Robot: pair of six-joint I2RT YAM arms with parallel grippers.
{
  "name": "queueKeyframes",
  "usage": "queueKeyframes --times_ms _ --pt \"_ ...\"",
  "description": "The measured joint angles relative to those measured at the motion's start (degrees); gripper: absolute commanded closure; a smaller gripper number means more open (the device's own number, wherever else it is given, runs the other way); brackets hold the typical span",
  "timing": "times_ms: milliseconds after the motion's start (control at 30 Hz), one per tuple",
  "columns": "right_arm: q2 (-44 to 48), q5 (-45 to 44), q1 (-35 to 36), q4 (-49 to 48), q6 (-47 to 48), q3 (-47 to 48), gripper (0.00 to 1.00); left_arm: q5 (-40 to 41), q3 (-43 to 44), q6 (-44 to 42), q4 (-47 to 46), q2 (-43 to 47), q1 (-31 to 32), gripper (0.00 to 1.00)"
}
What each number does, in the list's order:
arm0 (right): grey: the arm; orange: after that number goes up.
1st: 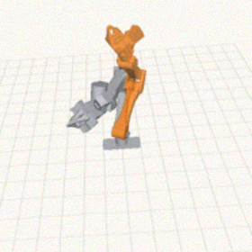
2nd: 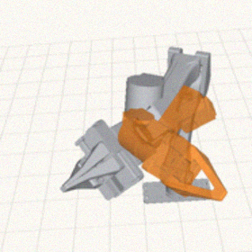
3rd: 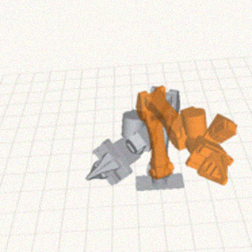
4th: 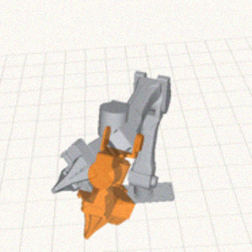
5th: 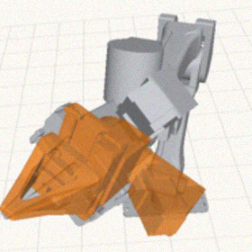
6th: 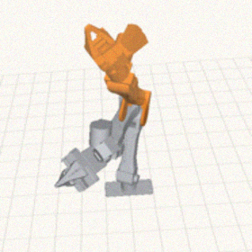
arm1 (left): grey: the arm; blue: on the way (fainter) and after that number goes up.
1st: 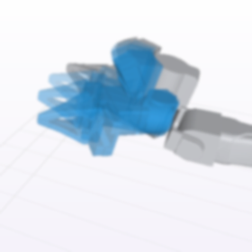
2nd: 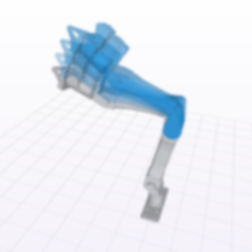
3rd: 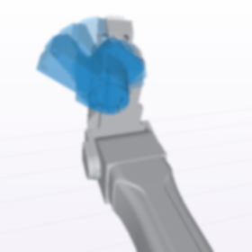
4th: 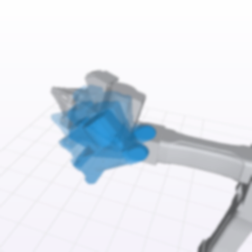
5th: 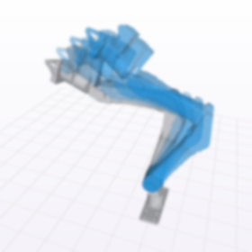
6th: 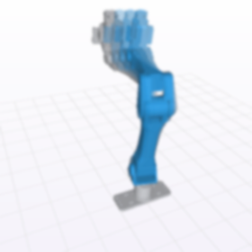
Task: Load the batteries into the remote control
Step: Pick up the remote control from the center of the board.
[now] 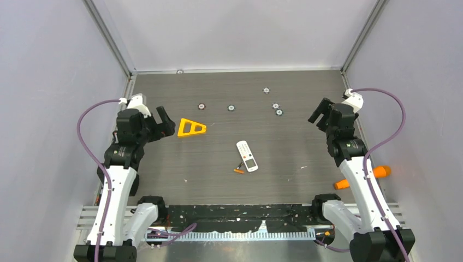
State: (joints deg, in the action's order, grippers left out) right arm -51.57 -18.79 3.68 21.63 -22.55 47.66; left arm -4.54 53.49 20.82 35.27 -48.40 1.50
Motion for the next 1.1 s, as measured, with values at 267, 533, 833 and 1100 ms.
queueKeyframes --times_ms 267,533,833,1100 --pt "1.0 9.4 0.2 2.3 0.1 0.0 0.17 0.4 -3.0 1.0 1.2 1.0 0.0 0.00" --pt "-4.8 12.3 15.4 1.7 2.7 -0.8 0.12 -7.9 -7.1 -1.4 -0.4 4.4 0.0 0.01" --pt "-19.7 10.8 37.7 0.0 4.7 -0.5 0.08 -18.5 -12.4 -2.4 -6.3 4.5 0.0 0.01" --pt "-31.1 8.9 47.3 -0.3 5.5 2.0 0.16 -20.0 -13.8 -1.9 -11.4 4.4 0.1 0.02"
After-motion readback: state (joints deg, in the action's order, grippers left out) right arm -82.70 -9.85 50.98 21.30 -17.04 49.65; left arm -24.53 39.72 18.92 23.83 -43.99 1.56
